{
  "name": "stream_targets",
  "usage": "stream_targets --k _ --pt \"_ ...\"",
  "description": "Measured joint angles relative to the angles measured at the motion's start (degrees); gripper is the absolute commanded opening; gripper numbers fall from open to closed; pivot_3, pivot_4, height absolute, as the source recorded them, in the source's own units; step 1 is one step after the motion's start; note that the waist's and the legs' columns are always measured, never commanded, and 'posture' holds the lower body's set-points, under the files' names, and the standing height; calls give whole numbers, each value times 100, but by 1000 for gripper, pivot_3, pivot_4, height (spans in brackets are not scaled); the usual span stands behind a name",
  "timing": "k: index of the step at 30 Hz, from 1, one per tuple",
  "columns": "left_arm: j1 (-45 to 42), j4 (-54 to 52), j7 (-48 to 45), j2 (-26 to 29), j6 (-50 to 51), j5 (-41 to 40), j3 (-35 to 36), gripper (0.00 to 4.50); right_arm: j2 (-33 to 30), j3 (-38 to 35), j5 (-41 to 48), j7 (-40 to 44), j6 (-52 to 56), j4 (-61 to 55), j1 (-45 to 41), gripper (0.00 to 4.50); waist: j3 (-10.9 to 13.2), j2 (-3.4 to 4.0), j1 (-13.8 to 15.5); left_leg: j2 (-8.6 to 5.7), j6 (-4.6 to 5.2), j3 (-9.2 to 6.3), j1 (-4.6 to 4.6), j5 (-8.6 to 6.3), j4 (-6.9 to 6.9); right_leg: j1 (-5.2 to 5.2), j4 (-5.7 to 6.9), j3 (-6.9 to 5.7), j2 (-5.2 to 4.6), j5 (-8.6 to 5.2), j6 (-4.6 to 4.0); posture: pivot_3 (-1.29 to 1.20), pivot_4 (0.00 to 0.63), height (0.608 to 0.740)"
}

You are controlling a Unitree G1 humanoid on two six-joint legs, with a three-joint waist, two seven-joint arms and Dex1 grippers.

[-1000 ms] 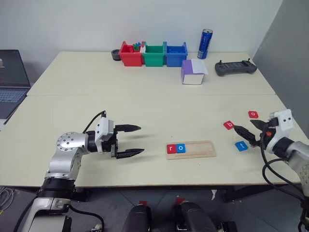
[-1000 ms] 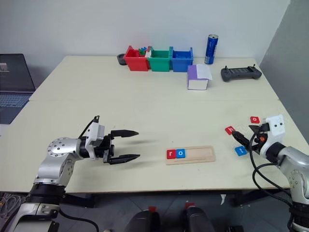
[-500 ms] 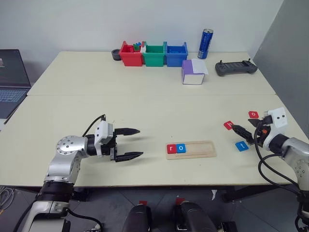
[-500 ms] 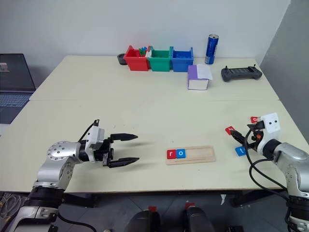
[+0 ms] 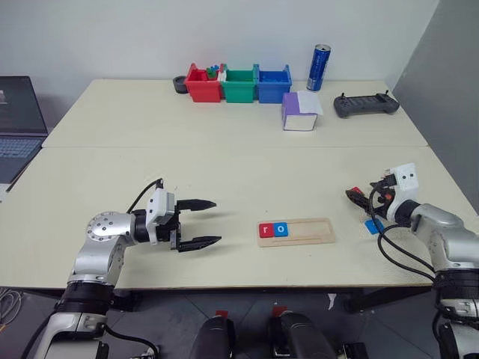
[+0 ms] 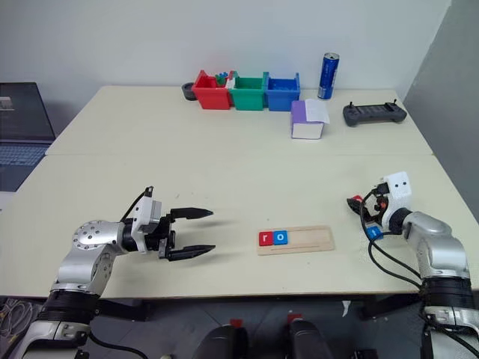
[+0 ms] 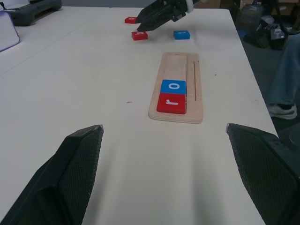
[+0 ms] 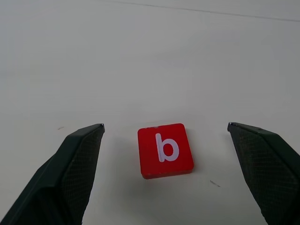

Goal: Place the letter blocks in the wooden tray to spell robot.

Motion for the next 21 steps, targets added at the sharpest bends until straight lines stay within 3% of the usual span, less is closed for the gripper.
stream_targets --k 4,6,14,19,21 --pt "1 3 -1 42 0 1 5 4444 142 124 -163 112 -319 492 -149 4500 0 0 -10 0 0 2 1 0 1 0 1 2 0 0 0 0 150 740" --pt "1 3 -1 46 0 1 8 4500 158 138 -197 113 -395 647 -227 4104 -1 -1 -15 1 0 1 3 0 3 2 3 2 0 0 0 0 150 740" --pt "4 1 13 108 4 1 34 4500 170 108 -208 95 -453 509 -84 1526 -1 -1 -18 2 0 1 3 0 0 1 3 2 0 0 0 0 150 740" --pt "-75 24 2 133 27 4 26 4500 88 -29 -122 12 -20 -474 506 1461 -1 0 4 2 0 0 -1 0 -1 -2 3 2 0 0 0 0 150 740" --pt "-147 35 -2 149 46 3 30 4500 -77 -396 35 -115 321 -1169 990 1461 0 0 33 0 -1 0 -6 0 -1 -5 0 1 -2 0 0 0 150 740"
